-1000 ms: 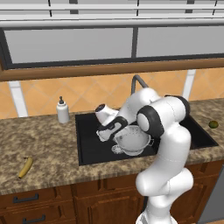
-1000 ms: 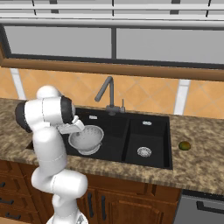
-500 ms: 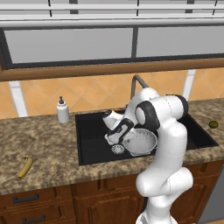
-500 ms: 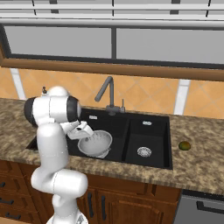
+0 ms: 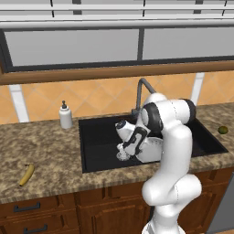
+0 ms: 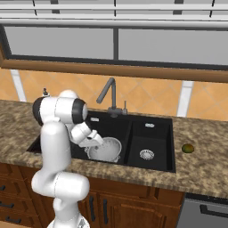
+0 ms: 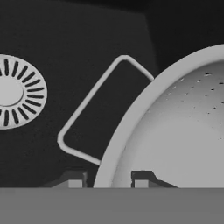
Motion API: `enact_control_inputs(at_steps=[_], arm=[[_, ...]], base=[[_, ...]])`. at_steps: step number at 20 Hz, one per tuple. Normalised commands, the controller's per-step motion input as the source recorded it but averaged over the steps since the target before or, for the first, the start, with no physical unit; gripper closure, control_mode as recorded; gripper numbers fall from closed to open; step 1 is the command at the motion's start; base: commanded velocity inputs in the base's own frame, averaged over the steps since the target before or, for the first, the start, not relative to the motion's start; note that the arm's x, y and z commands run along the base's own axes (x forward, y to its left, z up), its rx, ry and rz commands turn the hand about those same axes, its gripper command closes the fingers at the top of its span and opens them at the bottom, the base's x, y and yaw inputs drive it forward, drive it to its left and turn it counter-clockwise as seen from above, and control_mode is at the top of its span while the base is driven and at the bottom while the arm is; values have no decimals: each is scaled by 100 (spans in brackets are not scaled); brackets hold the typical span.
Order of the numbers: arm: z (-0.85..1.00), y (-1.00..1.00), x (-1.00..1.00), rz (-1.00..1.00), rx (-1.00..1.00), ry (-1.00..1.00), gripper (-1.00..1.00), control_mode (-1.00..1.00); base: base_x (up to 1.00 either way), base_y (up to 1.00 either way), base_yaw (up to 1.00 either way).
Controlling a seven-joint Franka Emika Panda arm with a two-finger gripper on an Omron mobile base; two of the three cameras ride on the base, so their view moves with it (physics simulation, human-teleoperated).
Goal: Put the colander in the sink, put the banana, mango in the colander, and turn on the sink faucet and pour water over the colander.
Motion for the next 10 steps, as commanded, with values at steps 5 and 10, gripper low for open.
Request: enact_control_inputs(at_steps=[5, 10], arm=[[-55, -17, -12, 0, 4, -9, 100, -100], [-39, -12, -67, 1, 16, -11, 100, -100]], base=[[0, 0, 0], [0, 0, 0]])
